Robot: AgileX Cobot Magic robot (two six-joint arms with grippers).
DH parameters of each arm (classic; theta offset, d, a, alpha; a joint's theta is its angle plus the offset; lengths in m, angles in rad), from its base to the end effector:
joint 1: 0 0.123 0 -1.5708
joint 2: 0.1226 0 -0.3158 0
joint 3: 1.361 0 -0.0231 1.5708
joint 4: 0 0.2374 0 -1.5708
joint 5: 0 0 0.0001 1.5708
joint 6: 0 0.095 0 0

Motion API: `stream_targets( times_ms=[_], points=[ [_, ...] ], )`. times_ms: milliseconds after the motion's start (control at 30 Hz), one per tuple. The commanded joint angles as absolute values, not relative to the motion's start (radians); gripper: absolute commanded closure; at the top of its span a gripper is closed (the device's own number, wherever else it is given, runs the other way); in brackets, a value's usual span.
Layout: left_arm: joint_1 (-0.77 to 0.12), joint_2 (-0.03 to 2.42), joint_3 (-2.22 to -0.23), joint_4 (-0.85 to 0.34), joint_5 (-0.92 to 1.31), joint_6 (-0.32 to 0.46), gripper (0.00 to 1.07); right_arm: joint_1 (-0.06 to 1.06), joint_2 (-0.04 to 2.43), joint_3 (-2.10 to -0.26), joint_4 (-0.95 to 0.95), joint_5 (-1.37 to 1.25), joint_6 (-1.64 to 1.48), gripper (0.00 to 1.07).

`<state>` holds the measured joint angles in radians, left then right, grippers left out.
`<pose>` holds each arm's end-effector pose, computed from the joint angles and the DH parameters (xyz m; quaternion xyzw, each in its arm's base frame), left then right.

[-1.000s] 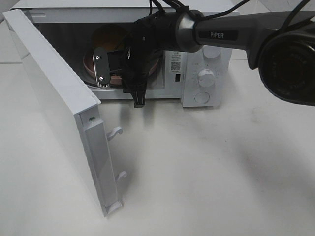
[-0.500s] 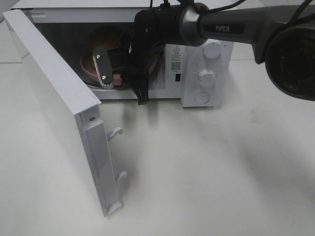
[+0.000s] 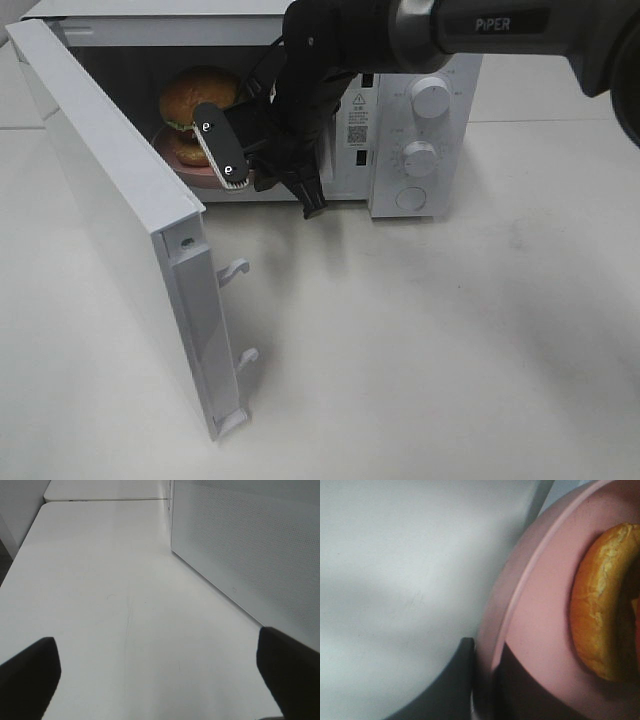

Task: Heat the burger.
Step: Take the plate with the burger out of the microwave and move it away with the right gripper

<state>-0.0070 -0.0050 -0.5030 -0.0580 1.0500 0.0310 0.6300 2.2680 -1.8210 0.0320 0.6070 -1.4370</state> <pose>-0.0448 -0.0045 0.2706 0.0172 0.8478 -0.0226 0.5296 0.4152 0.3049 0.1983 -0.8151 0.4970 -0.1052 0.2785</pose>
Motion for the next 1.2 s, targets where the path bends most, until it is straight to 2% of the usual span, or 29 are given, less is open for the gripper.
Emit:
stream_targets(
  times_ms=[33, 500, 1200],
  points=[
    [-0.006, -0.025, -0.499, -0.063, 1.036, 0.024, 0.06, 0.635, 2.212, -1.794, 0.041, 0.511, -1.471, 1.07],
    [-0.006, -0.025, -0.499, -0.063, 1.036, 0.024, 0.06, 0.635, 2.081, -1.583, 0.115, 0.393, -1.566, 1.07],
    [-0.006, -0.025, -0.499, -0.063, 1.036, 0.024, 0.06, 0.635, 1.869, -1.253, 0.115, 0.232, -1.586, 1.07]
  ],
)
